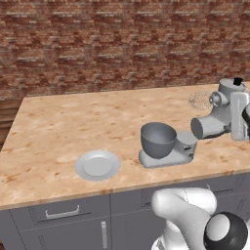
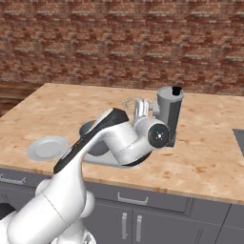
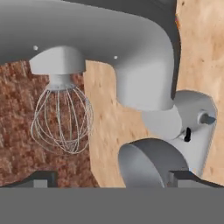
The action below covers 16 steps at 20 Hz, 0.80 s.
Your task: Add butter and sugar cubes to the stand mixer bowl and then turn on the stand mixer to begin making frosting.
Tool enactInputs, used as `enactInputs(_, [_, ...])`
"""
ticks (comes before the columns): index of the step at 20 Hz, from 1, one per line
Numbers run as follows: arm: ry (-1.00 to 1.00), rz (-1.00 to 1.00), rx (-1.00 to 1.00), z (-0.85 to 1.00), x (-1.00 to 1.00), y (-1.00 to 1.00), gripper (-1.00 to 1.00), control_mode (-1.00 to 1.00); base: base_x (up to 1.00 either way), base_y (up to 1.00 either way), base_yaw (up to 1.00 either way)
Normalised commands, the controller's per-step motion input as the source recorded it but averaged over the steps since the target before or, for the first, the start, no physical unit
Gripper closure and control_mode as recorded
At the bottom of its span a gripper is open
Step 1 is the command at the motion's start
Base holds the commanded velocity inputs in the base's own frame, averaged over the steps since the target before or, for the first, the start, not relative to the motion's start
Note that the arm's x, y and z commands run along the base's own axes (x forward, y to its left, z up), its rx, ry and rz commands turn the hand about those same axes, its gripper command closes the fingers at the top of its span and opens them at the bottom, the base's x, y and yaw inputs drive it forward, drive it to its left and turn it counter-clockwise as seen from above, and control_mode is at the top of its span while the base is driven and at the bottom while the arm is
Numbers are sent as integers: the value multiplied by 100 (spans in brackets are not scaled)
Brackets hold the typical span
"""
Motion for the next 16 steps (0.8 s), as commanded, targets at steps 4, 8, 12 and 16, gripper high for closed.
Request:
enactInputs(4, [-12, -5, 9, 20, 0, -72, -100, -100, 0, 0, 0])
enactInputs(8, [-12, -5, 7, 22, 0, -78, -100, -100, 0, 0, 0])
enactInputs(12, [-9, -7, 3, 28, 6, -88, -100, -100, 0, 0, 0])
enactInputs(16, [-10, -3, 1, 6, 3, -78, -100, -100, 0, 0, 0])
